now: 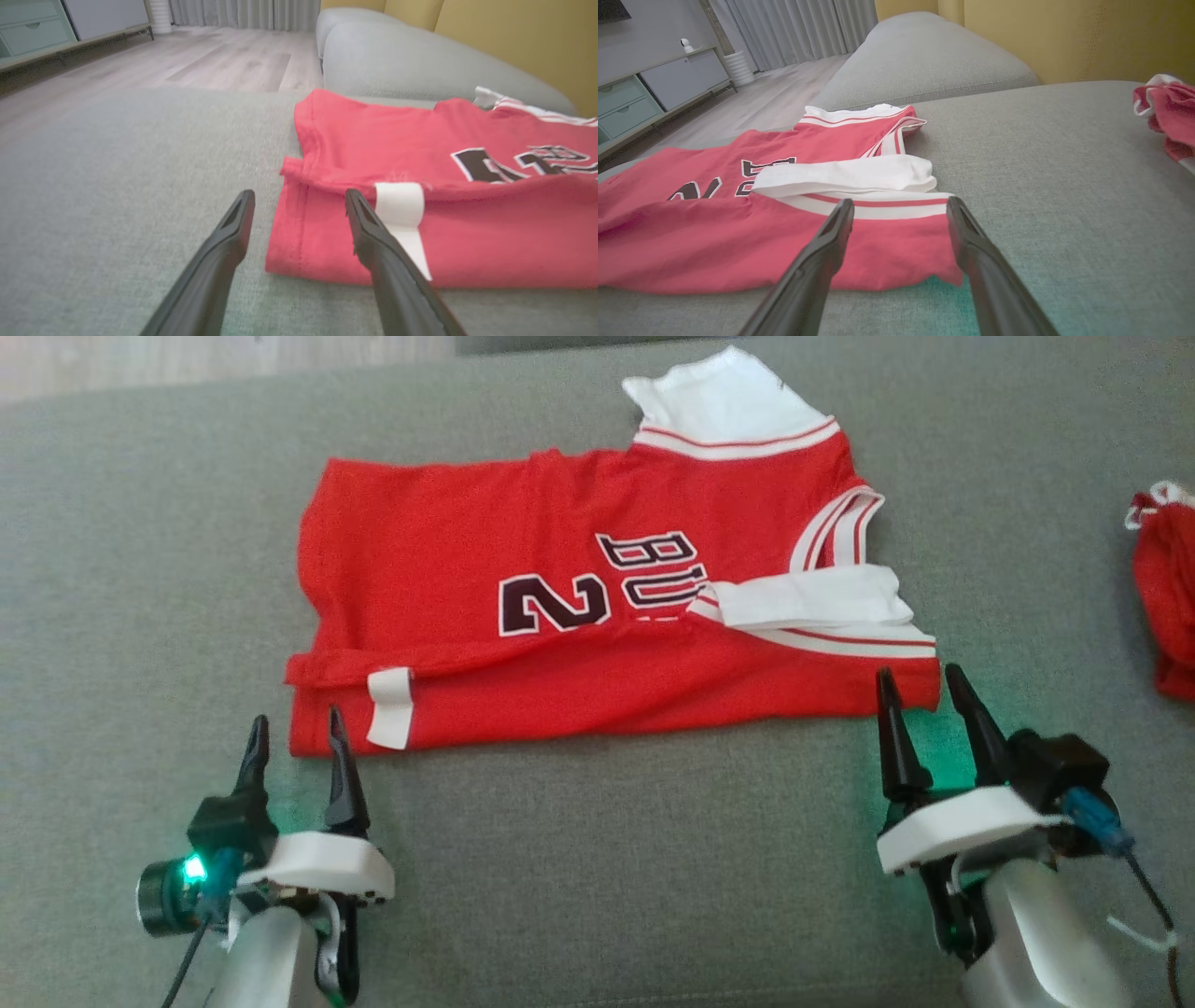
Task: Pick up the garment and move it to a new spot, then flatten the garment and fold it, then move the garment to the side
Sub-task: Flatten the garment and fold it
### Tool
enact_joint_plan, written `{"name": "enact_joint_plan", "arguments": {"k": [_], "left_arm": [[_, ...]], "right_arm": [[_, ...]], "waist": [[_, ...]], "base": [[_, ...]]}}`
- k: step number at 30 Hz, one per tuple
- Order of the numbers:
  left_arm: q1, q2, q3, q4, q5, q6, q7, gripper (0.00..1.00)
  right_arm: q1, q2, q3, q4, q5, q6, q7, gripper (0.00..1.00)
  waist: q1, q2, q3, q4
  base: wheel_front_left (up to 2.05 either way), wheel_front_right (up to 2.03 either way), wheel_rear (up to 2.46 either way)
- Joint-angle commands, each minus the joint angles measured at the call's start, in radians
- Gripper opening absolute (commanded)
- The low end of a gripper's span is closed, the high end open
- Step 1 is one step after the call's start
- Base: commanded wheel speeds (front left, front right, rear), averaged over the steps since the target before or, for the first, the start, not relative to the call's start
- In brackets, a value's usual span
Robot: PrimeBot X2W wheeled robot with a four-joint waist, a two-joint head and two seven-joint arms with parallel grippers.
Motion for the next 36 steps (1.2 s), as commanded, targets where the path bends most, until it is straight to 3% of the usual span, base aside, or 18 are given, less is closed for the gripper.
{"name": "enact_joint_plan", "arguments": {"k": [1, 6, 9, 10, 12, 21, 22, 23, 24, 29, 36], "left_arm": [[-0.019, 0.013, 0.041, -0.009, 0.002, 0.004, -0.005, 1.00], [-0.064, 0.013, 0.077, 0.098, -0.028, 0.025, -0.005, 1.00], [-0.068, 0.013, 0.053, 0.146, -0.049, 0.001, -0.005, 1.00], [-0.068, 0.013, 0.043, 0.158, -0.058, -0.007, -0.005, 0.72], [-0.070, 0.013, 0.023, 0.178, -0.095, -0.020, -0.005, 0.02], [-0.089, 0.013, -0.081, 0.181, -0.180, -0.049, -0.005, 0.00], [-0.090, 0.013, -0.087, 0.178, -0.182, -0.048, -0.005, 0.00], [-0.090, 0.013, -0.091, 0.172, -0.183, -0.048, -0.005, 0.00], [-0.088, 0.013, -0.093, 0.166, -0.186, -0.048, -0.005, 0.00], [-0.086, 0.013, -0.087, 0.094, -0.188, -0.056, -0.005, 0.00], [-0.133, 0.013, -0.006, -0.032, -0.115, -0.076, -0.005, 0.00]], "right_arm": [[-0.026, -0.002, 0.027, -0.030, 0.010, 0.003, -0.011, 1.00], [-0.057, -0.002, 0.022, -0.027, 0.021, 0.003, -0.011, 1.00], [-0.062, -0.002, -0.001, -0.007, 0.025, 0.003, -0.011, 1.00], [-0.064, -0.002, -0.007, 0.000, 0.029, 0.003, -0.011, 1.00], [-0.069, -0.002, -0.013, 0.022, 0.040, 0.003, -0.011, 1.00], [-0.116, -0.002, 0.003, 0.155, 0.079, 0.003, -0.011, 1.00], [-0.123, -0.002, 0.016, 0.178, 0.089, 0.003, -0.011, 0.93], [-0.129, -0.002, 0.027, 0.196, 0.101, 0.003, -0.011, 0.61], [-0.136, -0.002, 0.035, 0.210, 0.113, 0.003, -0.011, 0.00], [-0.153, -0.002, 0.016, 0.189, 0.155, 0.003, -0.011, 0.00], [-0.229, -0.002, -0.010, 0.133, 0.212, 0.003, -0.011, 0.00]], "waist": [[-0.0003, 0.0000, 0.030, -0.013], [-0.0003, 0.0000, 0.065, -0.036], [-0.0003, 0.0000, 0.072, -0.040], [-0.0003, 0.0000, 0.074, -0.040], [-0.0003, 0.0000, 0.077, -0.036], [-0.0003, 0.0000, 0.087, -0.009], [-0.0003, 0.0000, 0.087, -0.007], [-0.0003, 0.0000, 0.086, -0.005], [-0.0003, 0.0000, 0.085, -0.004], [-0.0003, 0.0000, 0.065, 0.002], [-0.0003, 0.0000, -0.026, 0.004]], "base": [[0.00, 0.00, 0.00], [0.00, 0.00, 0.00], [0.00, 0.00, 0.00], [0.00, 0.00, 0.00], [0.00, 0.00, 0.00], [0.00, 0.00, 0.00], [0.00, 0.00, 0.00], [0.00, 0.00, 0.00], [0.00, 0.00, 0.00], [0.00, 0.00, 0.00], [0.00, 0.00, 0.00]]}}
